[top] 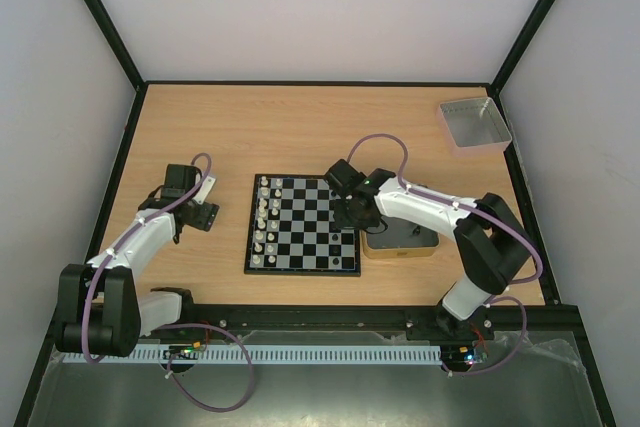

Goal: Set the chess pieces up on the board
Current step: Place the chess piece on the chessboard.

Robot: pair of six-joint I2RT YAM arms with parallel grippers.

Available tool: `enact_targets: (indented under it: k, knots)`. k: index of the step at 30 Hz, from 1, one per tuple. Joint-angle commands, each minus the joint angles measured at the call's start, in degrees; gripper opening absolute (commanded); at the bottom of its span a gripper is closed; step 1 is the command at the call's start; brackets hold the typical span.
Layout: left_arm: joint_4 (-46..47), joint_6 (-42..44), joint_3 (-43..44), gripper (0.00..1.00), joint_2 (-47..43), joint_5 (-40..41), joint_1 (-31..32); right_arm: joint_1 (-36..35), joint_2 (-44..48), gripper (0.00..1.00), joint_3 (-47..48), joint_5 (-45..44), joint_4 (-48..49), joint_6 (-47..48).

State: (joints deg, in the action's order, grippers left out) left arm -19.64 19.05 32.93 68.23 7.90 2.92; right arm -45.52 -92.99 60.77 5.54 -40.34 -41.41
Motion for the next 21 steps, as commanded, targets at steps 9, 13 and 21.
enact_targets:
  k: [9,13,21]
  knots:
    - [-0.05,-0.02,-0.65,0.83,-0.43,-0.59,-0.28,-0.38,-1.27,0.14,-0.50,-1.00,0.54,-0.53]
    - [-0.12,-0.03,-0.63,0.83,-0.42,-0.61,-0.28,-0.40,-1.23,0.17,-0.45,-0.89,0.53,-0.61]
    - [-0.07,-0.04,-0.59,0.83,-0.43,-0.52,-0.28,-0.37,-0.53,0.22,0.47,-1.11,-0.15,-0.69]
